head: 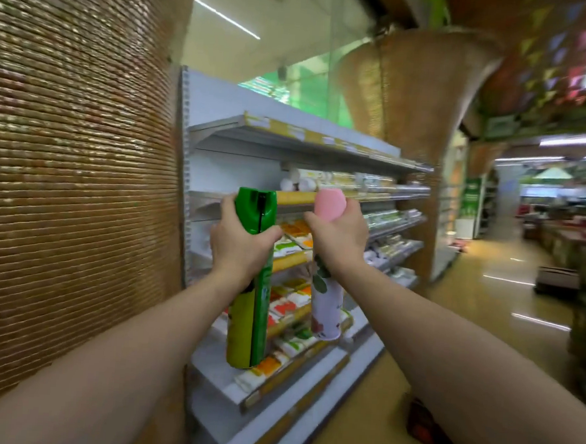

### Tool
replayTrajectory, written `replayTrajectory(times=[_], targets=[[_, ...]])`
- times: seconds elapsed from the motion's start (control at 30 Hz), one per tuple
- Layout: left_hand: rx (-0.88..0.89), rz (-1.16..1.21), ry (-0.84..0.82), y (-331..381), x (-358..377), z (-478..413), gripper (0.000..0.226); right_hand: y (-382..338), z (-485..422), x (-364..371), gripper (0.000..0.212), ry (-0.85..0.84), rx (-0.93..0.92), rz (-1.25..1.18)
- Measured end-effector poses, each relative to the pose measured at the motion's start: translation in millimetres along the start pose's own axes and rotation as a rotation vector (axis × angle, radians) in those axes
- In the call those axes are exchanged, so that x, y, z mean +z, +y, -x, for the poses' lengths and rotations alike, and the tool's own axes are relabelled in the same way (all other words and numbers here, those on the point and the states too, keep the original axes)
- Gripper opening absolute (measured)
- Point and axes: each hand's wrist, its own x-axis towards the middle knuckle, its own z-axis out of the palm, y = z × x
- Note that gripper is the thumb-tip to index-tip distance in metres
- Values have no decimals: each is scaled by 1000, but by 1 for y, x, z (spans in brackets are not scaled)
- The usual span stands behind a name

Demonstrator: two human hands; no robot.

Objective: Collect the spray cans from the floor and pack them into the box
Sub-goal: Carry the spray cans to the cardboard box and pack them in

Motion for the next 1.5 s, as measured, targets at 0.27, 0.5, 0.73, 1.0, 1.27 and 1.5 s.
replayTrajectory(times=[0.27,0.5,0.73,1.0,1.27,1.5], targets=[[-8,126,-118,34,123,9,60,55,-60,-82,50,107,22,60],[8,209,-153,61,239,12,55,120,-130,-147,51,152,47,98],[-1,252,-199,70,346,15,57,189,-190,-199,50,203,81,167],[-1,306,-301,57,456,10,57,257,-246,-224,46,265,141,183],[24,366,-404,19,567,-22,57,323,-333,-212,49,357,139,238],[8,398,-468,-19,671,-59,57,393,-406,-201,50,423,171,286]])
